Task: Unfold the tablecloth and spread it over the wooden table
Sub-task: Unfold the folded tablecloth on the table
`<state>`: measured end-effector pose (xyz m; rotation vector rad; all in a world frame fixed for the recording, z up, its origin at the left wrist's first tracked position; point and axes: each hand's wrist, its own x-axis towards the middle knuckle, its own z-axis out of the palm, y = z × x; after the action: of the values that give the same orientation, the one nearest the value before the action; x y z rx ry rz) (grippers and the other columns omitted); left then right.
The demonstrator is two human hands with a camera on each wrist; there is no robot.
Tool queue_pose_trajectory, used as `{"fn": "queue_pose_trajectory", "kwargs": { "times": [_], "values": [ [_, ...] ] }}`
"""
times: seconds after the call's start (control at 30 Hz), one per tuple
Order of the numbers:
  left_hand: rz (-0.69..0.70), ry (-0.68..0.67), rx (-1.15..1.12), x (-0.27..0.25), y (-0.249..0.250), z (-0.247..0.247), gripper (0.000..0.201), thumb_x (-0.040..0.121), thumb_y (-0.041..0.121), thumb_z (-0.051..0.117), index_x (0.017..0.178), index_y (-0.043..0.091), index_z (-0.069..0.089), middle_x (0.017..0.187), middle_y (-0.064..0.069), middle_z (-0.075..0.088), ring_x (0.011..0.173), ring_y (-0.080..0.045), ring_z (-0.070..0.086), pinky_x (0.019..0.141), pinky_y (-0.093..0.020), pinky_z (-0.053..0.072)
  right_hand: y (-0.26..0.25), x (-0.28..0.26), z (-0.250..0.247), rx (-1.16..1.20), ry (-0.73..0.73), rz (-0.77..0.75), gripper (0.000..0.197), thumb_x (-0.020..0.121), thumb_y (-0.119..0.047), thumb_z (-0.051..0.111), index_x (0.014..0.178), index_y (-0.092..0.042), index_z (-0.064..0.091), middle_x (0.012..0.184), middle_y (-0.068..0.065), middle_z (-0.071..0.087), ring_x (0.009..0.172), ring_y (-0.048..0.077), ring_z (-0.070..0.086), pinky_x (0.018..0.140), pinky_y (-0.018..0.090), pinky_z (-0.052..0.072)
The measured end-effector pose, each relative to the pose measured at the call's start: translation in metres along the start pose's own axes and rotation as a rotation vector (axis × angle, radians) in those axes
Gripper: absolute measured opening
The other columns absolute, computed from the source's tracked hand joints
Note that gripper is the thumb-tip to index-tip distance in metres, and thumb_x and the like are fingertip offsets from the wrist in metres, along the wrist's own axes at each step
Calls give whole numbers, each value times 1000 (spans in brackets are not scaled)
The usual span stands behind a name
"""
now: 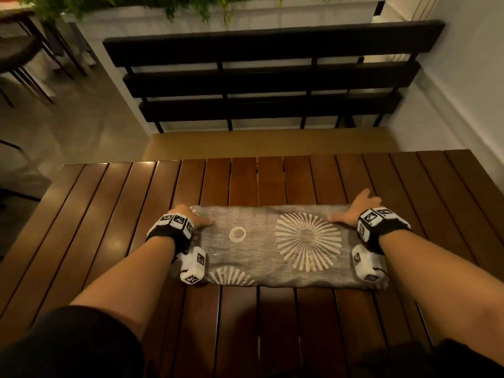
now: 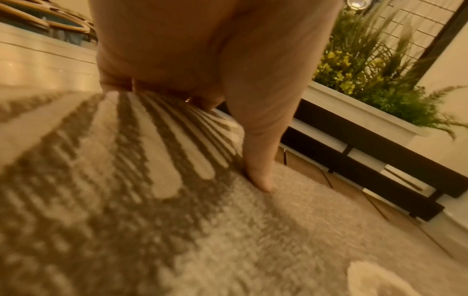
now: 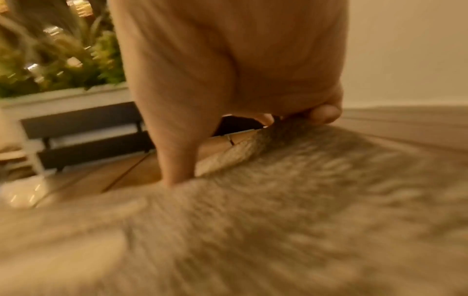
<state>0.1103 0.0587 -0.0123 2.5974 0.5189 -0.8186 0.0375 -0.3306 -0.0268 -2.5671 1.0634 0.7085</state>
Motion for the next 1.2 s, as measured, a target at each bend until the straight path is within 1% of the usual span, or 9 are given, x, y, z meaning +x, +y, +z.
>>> {"fn": "queue_pose_trajectory", "kwargs": {
  "times": [0.3,0.4,0.5,0.63,0.8,0.9,0.97,1.07,1.2],
  "values": [
    [187,-145,-362,-5,1,-5,51,76,21,78,119,10,54,65,-1,66,49,-10,55,42,-21,42,-8,-14,-12,-3,-63,-285,36,77,-19,69,108,-3,63,110,16,65,88,27,57,73,32,47],
    [55,-116,-354,-16,-5,-8,51,75,52,72,97,8,56,70,-2,56,59,-16,51,52,-26,40,-8,-23,-7,-72,-142,-284,66,73,-33,74,128,-8,48,130,15,54,110,33,55,84,35,49],
    [-48,-106,-148,-24,-19,-15,75,66,63,73,112,7,56,97,-12,62,79,-29,58,59,-33,44,5,-23,-11,-135,-164,-151,107,57,-39,88,140,-6,31,136,18,50,117,37,53,91,44,49],
    [-16,-152,-145,-33,-26,-15,62,61,59,79,97,12,61,103,-11,66,82,-28,63,60,-32,48,15,-26,-12,-135,-157,-158,57,59,-27,87,106,-3,64,90,9,64,81,27,61,67,34,50],
    [265,102,-456,-44,-18,4,35,78,28,77,104,8,65,97,-10,65,63,-10,55,46,-15,45,12,-38,-4,304,61,-412,32,73,-15,74,103,-10,65,101,11,67,94,30,63,78,37,52],
    [73,169,-509,-43,-34,14,75,70,38,82,133,15,48,127,-16,54,89,-24,63,64,-24,49,22,-45,3,601,118,-431,49,77,-19,76,122,-12,55,117,9,61,110,31,57,91,38,46],
    [-121,44,-573,-45,-50,16,89,59,46,87,129,4,50,105,-18,68,79,-32,68,60,-34,53,36,-47,8,647,50,-258,70,73,-26,81,131,-7,46,118,9,57,112,31,56,87,35,46],
    [-136,-27,-516,-46,-64,20,58,65,50,81,90,3,58,77,-14,66,65,-28,64,57,-32,51,55,-50,21,505,-58,-125,54,73,-29,79,115,-3,57,110,13,64,98,31,62,81,37,51],
    [216,98,-568,-47,-59,25,31,86,28,69,109,8,64,89,-8,65,76,-21,62,64,-28,46,59,-56,29,582,50,-318,30,88,-15,62,117,-10,56,112,9,63,94,23,56,87,34,43]
  ]
}}
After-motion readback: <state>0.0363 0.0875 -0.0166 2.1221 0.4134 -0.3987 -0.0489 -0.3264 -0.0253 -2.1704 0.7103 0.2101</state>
